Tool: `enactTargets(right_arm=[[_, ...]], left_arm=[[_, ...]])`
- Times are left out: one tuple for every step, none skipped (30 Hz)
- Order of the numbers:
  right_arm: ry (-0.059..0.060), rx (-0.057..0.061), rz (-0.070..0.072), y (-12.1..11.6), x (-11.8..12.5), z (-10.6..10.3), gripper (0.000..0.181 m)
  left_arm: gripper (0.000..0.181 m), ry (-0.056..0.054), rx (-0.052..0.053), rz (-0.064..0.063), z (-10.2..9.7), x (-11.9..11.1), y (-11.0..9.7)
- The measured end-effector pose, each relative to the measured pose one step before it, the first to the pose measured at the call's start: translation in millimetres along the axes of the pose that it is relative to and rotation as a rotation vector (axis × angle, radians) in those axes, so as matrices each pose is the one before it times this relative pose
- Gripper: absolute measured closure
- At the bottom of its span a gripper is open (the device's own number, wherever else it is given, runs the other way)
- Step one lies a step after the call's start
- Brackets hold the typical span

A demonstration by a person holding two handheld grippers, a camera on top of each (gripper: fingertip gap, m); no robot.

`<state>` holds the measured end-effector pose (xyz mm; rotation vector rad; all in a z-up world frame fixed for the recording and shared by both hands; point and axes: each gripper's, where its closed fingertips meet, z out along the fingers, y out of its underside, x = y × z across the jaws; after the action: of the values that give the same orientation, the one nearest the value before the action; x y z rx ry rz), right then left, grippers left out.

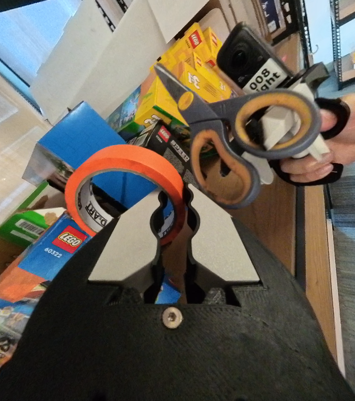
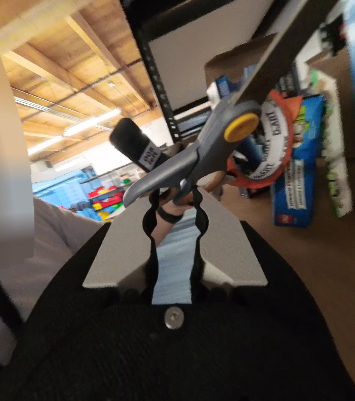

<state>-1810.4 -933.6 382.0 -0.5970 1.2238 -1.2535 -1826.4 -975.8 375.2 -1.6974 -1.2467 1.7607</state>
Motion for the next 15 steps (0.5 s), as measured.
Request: enactTargets(right_arm=[[0.0439,-0.0004,-0.0284,-3.20,5.53,-0.52,0.153],[0.0251,0.0157,-0.0359,-5.17,2.15,-0.96,0.153],[0.0252,0.0200,-0.0340,-5.50,2.69,-1.54,0.153],[0.0393,0.0064,-0.0307,-3.72,5.71,-1.70,0.153],[0.0209,-0.0058,-0.0358,-1.81,3.82,-0.97,0.153],[0.0091,-0.0113,-0.0242,-0.46,2.94,-0.32,0.153],[0.0096,-0.0180,-0.0199,0.82,3.00,0.17,0.153],[0.0097,-0.0140,-0.0213,0.52,2.50,0.17,0.153],[0.0074,-0.0026,-0.0166,-0.77,1.78,0.02,0.153],[0.0029,0.0042,-0.0077,-1.47,1.41,-0.34,0.153],[-0.0033,0.0062,0.0016,-1.41,0.92,-0.18,0.153],[-0.0087,0.0067,0.0101,-0.85,-0.17,0.08,0.153],[-0.0033,0.0097,0.0140,-1.11,1.12,0.01,0.153],[-0.0026,0.0126,0.0126,-1.24,1.39,-0.13,0.152],[-0.0022,0.0098,0.0077,-0.87,0.65,-0.03,0.152]], left_arm=[[0.168,-0.0197,-0.0018,-0.0163,1.22,-3.15,0.92],[0.168,-0.0149,-0.0007,-0.0158,0.83,-2.84,0.56],[0.169,-0.0083,0.0030,-0.0136,0.34,-1.71,-0.49],[0.168,-0.0079,0.0032,-0.0094,0.11,-1.78,-0.87],[0.168,-0.0017,0.0023,-0.0048,0.20,-0.90,-0.76],[0.168,0.0060,0.0014,-0.0026,0.41,0.11,-0.72],[0.168,0.0060,-0.0010,0.0005,0.62,-0.03,-0.12],[0.168,0.0049,-0.0041,0.0045,0.66,-0.21,0.35],[0.168,0.0061,-0.0073,0.0057,0.64,-0.55,0.81],[0.168,0.0084,-0.0066,0.0034,0.13,-0.33,0.46],[0.168,0.0088,-0.0020,0.0003,-0.28,0.02,-0.35],[0.168,0.0070,-0.0013,-0.0017,-0.17,-0.18,-0.66],[0.168,0.0057,-0.0040,-0.0013,-0.14,-0.38,-0.21],[0.168,0.0034,-0.0053,0.0016,-0.02,-0.43,-0.01],[0.168,0.0004,-0.0046,0.0042,0.27,-0.51,-0.01]])
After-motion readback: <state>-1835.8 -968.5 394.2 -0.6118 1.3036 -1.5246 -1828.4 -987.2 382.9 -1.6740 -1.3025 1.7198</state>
